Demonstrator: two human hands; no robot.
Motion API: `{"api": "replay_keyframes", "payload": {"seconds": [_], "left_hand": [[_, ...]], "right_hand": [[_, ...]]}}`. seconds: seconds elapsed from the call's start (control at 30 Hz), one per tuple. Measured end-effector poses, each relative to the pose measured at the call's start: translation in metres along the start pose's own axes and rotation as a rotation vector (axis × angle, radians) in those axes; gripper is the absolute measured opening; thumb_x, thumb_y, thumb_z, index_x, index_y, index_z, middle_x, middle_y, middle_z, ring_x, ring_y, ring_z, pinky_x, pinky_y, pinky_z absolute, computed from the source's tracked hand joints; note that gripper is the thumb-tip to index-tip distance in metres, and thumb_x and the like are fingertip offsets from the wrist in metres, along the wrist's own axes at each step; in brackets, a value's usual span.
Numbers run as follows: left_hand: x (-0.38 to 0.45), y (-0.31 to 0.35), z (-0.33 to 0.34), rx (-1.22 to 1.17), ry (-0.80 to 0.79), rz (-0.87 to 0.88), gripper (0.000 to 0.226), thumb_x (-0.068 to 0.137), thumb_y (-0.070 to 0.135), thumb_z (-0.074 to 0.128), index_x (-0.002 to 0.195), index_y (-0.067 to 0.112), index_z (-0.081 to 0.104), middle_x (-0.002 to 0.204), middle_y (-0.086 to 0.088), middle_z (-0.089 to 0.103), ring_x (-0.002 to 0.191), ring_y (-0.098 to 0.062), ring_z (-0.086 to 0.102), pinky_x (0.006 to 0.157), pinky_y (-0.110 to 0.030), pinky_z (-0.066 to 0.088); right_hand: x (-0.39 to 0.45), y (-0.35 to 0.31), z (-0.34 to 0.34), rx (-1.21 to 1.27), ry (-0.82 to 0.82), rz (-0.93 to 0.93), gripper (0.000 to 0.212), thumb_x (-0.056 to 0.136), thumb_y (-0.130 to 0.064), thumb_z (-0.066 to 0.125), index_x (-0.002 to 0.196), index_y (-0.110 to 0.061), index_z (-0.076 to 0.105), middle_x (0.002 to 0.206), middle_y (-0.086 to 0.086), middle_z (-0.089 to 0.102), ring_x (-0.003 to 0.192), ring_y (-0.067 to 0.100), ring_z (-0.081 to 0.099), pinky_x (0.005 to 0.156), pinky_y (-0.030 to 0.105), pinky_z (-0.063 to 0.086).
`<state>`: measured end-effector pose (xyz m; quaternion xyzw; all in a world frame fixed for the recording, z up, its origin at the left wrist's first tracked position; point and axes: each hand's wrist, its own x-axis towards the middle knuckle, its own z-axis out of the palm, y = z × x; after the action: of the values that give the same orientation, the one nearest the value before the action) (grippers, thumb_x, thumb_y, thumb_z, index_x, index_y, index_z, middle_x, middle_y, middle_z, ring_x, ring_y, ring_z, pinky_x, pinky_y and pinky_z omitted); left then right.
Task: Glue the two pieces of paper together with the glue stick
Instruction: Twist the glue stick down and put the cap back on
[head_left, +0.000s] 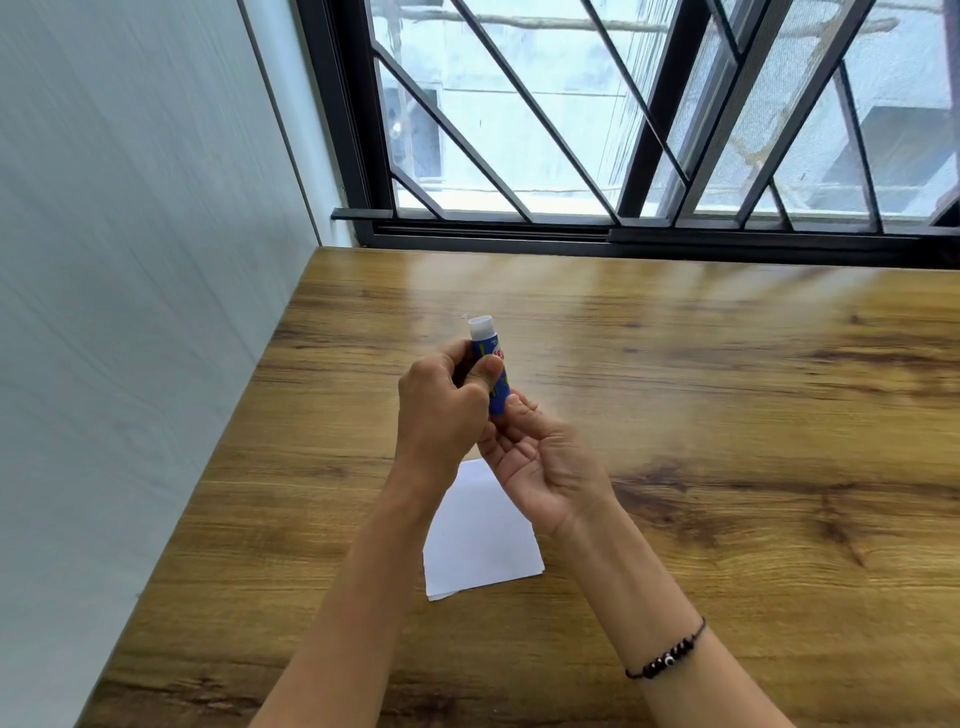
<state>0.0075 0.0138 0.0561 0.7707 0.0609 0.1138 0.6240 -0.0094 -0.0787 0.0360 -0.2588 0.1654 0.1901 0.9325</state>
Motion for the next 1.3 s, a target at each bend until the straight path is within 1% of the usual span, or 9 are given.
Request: {"api": "replay_keyframes", "payload": {"seconds": [0.2,0.33,0.5,0.57,0.7,0.8,1.0,1.2,1.3], "left_hand": [[-0.0002,0.0005,0.0002,0.021,0.0,0.021,0.014,0.085,0.014,0.058,0.095,0.009,0.065,0.081,-0.005,0.066,0.074,-0.018,0.063,0.068,-0.027,0.053],[-0.0008,-0.0001,-0.0004,0.009,-0.001,0.012,0.013,0.085,0.013,0.057,0.095,0.009,0.065,0.073,0.0,0.065,0.054,-0.005,0.06,0.052,-0.014,0.052],[-0.0006,0.0016,-0.0016,0.003,-0.003,-0.001,0.015,0.085,0.013,0.057,0.097,0.01,0.066,0.086,-0.004,0.068,0.083,-0.02,0.065,0.077,-0.031,0.055],[-0.0009,0.0017,-0.0019,0.012,-0.007,-0.002,0.014,0.085,0.013,0.057,0.095,0.01,0.066,0.087,-0.006,0.068,0.084,-0.022,0.064,0.08,-0.035,0.054],[-0.0007,0.002,-0.0008,0.021,-0.008,-0.004,0.011,0.084,0.014,0.058,0.091,0.011,0.066,0.082,-0.007,0.067,0.081,-0.026,0.065,0.078,-0.04,0.054],[-0.0008,0.0018,0.0002,0.021,-0.012,-0.007,0.01,0.084,0.014,0.058,0.09,0.01,0.066,0.079,-0.006,0.066,0.077,-0.024,0.063,0.074,-0.037,0.054],[-0.0005,0.001,-0.0012,-0.014,-0.028,-0.024,0.009,0.086,0.013,0.057,0.088,0.01,0.065,0.065,-0.001,0.063,0.05,-0.009,0.058,0.046,-0.014,0.048],[-0.0004,0.0019,-0.0022,0.001,-0.035,0.002,0.021,0.086,0.012,0.057,0.104,0.005,0.065,0.09,-0.008,0.068,0.086,-0.021,0.064,0.077,-0.031,0.054],[-0.0005,0.001,-0.0034,0.008,-0.036,0.006,0.024,0.086,0.012,0.056,0.108,0.003,0.063,0.098,-0.011,0.068,0.091,-0.022,0.064,0.082,-0.033,0.053]], "right_hand": [[-0.0003,0.0002,0.0,0.013,0.043,0.112,0.04,0.094,-0.035,0.045,0.085,0.001,0.061,0.06,0.011,0.067,0.05,0.017,0.064,0.051,0.021,0.055],[-0.0007,0.0002,0.0002,0.021,0.048,0.109,0.031,0.092,-0.023,0.05,0.084,0.004,0.063,0.057,0.011,0.064,0.046,0.015,0.061,0.046,0.019,0.052],[0.0005,0.0001,-0.0019,-0.008,0.013,0.002,0.007,0.089,-0.003,0.051,0.089,-0.002,0.058,0.065,0.014,0.07,0.056,0.018,0.068,0.055,0.022,0.057],[0.0006,-0.0007,-0.0031,-0.015,-0.006,-0.008,0.011,0.085,0.002,0.053,0.094,-0.001,0.058,0.072,0.016,0.071,0.062,0.021,0.069,0.062,0.025,0.059],[0.0006,-0.0019,-0.0027,-0.003,-0.015,0.071,0.027,0.088,-0.023,0.054,0.097,0.001,0.062,0.081,0.015,0.067,0.074,0.022,0.065,0.068,0.028,0.058],[0.0017,0.0,-0.0027,-0.024,-0.001,0.125,0.052,0.095,-0.045,0.035,0.094,-0.001,0.062,0.069,0.011,0.067,0.062,0.019,0.064,0.057,0.024,0.056],[0.0014,-0.0018,-0.0014,-0.011,0.002,0.11,0.03,0.094,-0.022,0.045,0.085,0.002,0.061,0.054,0.009,0.062,0.044,0.014,0.058,0.044,0.019,0.049],[0.0009,-0.0009,-0.0036,-0.035,-0.032,0.022,0.01,0.089,-0.002,0.05,0.091,-0.003,0.06,0.068,0.012,0.07,0.057,0.016,0.067,0.055,0.021,0.056],[0.0007,-0.0007,-0.0026,-0.042,-0.028,0.006,0.012,0.086,0.0,0.052,0.096,-0.002,0.059,0.073,0.014,0.07,0.062,0.018,0.068,0.061,0.023,0.058]]}}
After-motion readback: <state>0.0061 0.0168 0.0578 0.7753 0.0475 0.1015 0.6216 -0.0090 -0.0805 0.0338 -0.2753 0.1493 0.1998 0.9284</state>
